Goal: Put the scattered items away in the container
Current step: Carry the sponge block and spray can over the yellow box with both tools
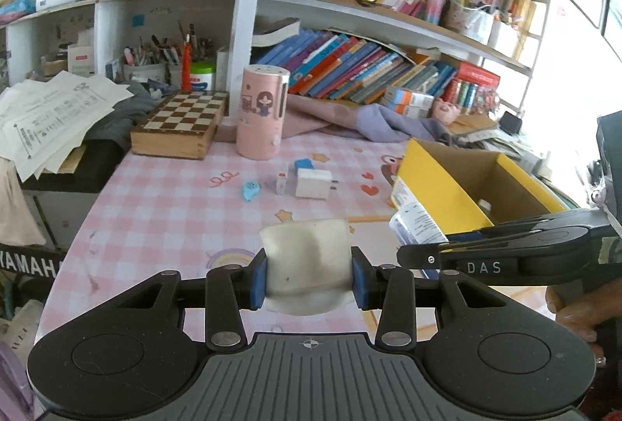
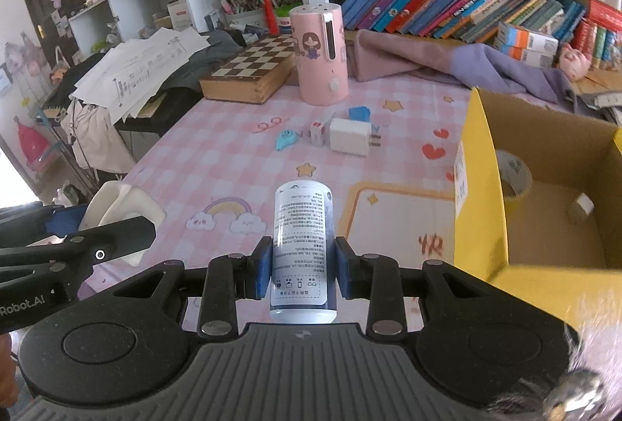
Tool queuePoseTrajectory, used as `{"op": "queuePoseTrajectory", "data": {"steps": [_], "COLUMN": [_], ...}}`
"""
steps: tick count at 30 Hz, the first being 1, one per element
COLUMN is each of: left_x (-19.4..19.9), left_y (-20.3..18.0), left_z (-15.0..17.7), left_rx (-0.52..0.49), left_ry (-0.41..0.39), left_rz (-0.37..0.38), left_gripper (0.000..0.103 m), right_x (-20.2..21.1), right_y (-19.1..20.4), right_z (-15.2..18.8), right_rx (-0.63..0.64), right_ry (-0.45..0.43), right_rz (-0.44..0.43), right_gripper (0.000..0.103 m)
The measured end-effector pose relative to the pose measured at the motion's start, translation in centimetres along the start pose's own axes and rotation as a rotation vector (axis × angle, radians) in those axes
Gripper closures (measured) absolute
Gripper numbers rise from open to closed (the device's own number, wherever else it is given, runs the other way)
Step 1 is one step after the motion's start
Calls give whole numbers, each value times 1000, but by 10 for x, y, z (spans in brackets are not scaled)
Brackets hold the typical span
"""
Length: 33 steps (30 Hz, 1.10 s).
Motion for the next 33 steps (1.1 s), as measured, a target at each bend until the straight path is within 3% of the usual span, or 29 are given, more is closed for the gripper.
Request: {"op": "queuePoseTrajectory", "data": {"steps": [16, 33], "left_x": [45, 48], "left_y": [-19, -59], "left_z": [37, 50], "left_rx": [-65, -146], "left_ry": [9, 43], "left_rz": [93, 230], "left_gripper": [64, 64], "right_x": [52, 92], "right_y": [21, 1], "right_z": [67, 104], "right_rx": [-78, -193], "right_ry": [-26, -45], "right_rz": [65, 177], "right_gripper": [72, 72]}}
Point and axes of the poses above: each gripper's, at about its wrist camera, not at the fingertips, and x roughly against the way its jaws point, y to its left, z to its underside, the point moved 4 cm from there along -x, roughly the way its jaws point, and after that the axes turned 13 degrees about -z, right-handed, at the moved point
